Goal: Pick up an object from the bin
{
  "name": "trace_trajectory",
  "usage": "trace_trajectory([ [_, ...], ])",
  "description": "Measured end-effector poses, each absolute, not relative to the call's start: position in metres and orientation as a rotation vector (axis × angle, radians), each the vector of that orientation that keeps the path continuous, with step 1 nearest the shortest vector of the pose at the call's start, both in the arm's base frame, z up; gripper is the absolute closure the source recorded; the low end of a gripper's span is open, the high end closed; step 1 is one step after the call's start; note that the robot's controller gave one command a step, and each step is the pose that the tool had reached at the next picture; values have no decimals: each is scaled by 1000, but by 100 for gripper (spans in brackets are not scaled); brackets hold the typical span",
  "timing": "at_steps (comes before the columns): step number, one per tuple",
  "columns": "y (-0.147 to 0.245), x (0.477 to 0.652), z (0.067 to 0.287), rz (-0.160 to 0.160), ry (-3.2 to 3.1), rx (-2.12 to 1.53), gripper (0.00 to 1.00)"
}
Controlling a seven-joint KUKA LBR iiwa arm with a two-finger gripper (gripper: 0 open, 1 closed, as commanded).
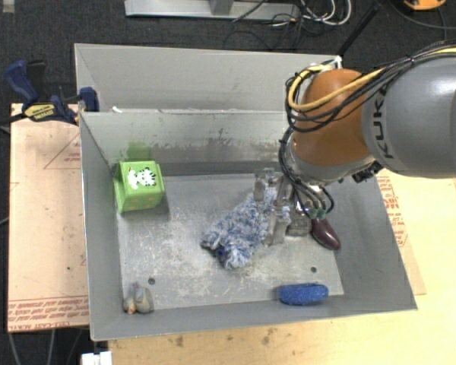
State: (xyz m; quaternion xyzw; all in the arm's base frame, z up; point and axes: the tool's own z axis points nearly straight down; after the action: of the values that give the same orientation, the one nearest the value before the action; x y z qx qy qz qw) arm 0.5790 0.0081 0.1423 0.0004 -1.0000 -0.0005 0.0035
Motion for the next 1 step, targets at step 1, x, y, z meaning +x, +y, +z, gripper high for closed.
trace_trajectory([
  [1,8,581,147,-2,-3142,1,0],
])
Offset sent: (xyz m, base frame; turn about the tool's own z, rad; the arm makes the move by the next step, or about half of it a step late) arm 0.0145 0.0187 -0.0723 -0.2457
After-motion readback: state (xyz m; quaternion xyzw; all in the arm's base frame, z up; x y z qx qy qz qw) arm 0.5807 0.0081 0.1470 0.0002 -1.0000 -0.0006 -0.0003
